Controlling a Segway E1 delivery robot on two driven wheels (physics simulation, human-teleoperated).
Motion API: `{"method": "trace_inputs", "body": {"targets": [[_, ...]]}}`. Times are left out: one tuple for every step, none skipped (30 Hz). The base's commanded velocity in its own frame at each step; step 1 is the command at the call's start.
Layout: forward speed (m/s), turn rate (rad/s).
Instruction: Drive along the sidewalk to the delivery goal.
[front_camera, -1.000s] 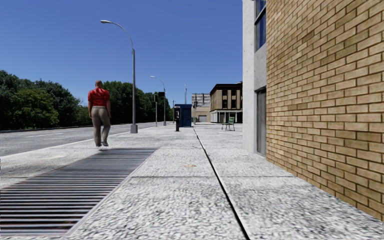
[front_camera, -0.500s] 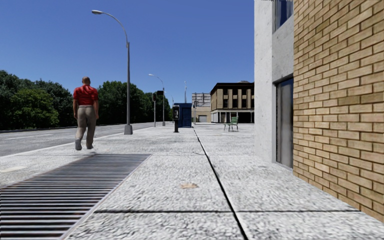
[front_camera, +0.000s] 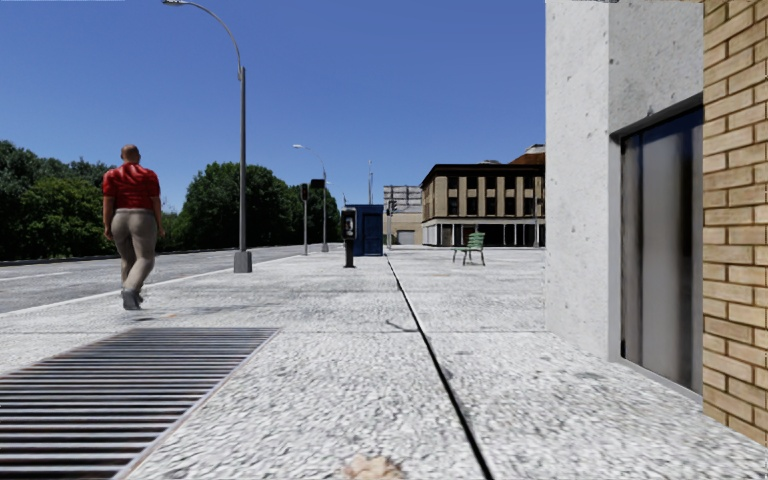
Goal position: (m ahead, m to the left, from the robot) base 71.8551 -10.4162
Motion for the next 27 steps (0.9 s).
{"method": "trace_inputs", "body": {"targets": [[2.0,0.0],[2.0,-0.03],[2.0,-0.03],[2.0,-0.21],[2.0,-0.33],[2.0,-0.38],[2.0,-0.39],[2.0,-0.39],[2.0,-0.39],[2.0,-0.39],[2.0,-0.39],[2.0,-0.39],[2.0,-0.39],[2.0,-0.39],[2.0,-0.39],[2.0,-0.39],[2.0,-0.39],[2.0,-0.39],[2.0,-0.39],[2.0,-0.3],[2.0,-0.03],[2.0,0.0],[2.0,0.0],[2.0,0.0],[2.0,0.0],[2.0,0.0],[2.0,0.0]]}}
